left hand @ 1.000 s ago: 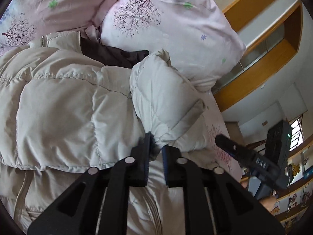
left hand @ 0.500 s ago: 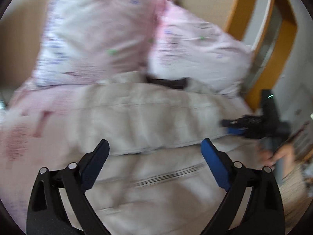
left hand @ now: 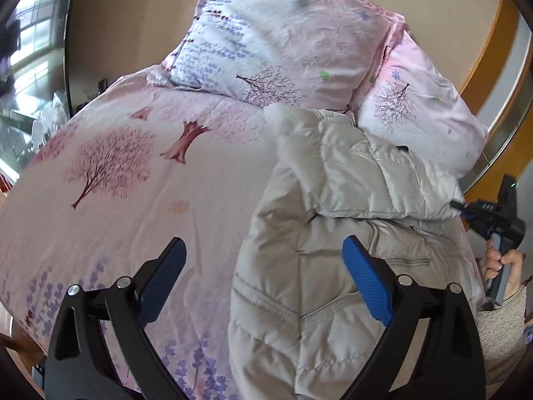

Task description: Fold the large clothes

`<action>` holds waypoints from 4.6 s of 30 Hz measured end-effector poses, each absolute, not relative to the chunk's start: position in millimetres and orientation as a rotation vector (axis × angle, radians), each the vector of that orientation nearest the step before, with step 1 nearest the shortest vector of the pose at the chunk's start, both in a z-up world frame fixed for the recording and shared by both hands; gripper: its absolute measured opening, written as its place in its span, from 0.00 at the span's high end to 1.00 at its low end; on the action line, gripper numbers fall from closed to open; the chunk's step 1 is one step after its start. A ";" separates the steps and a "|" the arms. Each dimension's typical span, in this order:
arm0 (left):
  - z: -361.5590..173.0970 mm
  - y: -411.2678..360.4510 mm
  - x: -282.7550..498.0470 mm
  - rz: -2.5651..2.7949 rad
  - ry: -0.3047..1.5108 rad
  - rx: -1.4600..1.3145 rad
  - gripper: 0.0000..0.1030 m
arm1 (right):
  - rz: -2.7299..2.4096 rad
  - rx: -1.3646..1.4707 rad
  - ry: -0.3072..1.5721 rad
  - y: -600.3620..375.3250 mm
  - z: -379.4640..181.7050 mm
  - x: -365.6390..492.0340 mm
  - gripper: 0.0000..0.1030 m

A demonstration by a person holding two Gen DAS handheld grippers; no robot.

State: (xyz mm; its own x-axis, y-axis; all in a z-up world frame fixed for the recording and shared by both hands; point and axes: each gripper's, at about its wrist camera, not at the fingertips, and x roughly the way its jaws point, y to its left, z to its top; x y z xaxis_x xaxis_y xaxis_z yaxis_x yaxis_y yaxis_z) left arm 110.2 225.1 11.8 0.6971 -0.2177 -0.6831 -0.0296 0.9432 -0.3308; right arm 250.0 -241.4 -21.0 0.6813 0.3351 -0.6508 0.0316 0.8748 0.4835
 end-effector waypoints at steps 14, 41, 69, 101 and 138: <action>-18.6 223.1 95.3 -0.296 0.904 -0.431 0.07 | 0.231 0.548 0.775 -296.1 -20.7 184.3 0.32; -55.0 200.3 37.5 -0.447 1.008 -0.585 0.43 | 0.365 0.877 0.896 -410.2 -138.1 53.1 0.53; 58.0 227.9 64.2 -0.479 0.614 -0.605 0.89 | 0.505 0.791 0.354 -375.9 17.6 37.8 0.89; 14.5 180.7 403.0 -0.186 0.950 -0.573 0.69 | -0.084 1.028 0.766 -400.4 -3.2 376.1 0.44; 6.6 117.6 386.2 -0.081 0.961 -0.149 0.32 | -0.075 0.410 1.077 -314.5 -21.3 417.5 0.83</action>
State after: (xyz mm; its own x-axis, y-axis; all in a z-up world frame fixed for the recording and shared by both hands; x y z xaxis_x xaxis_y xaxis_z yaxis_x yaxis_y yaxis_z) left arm 386.2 117.6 6.6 0.5709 -0.1347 -0.8099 0.0028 0.9868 -0.1621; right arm 417.5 -314.5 -21.3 0.4793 0.1378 -0.8668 0.2570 0.9223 0.2888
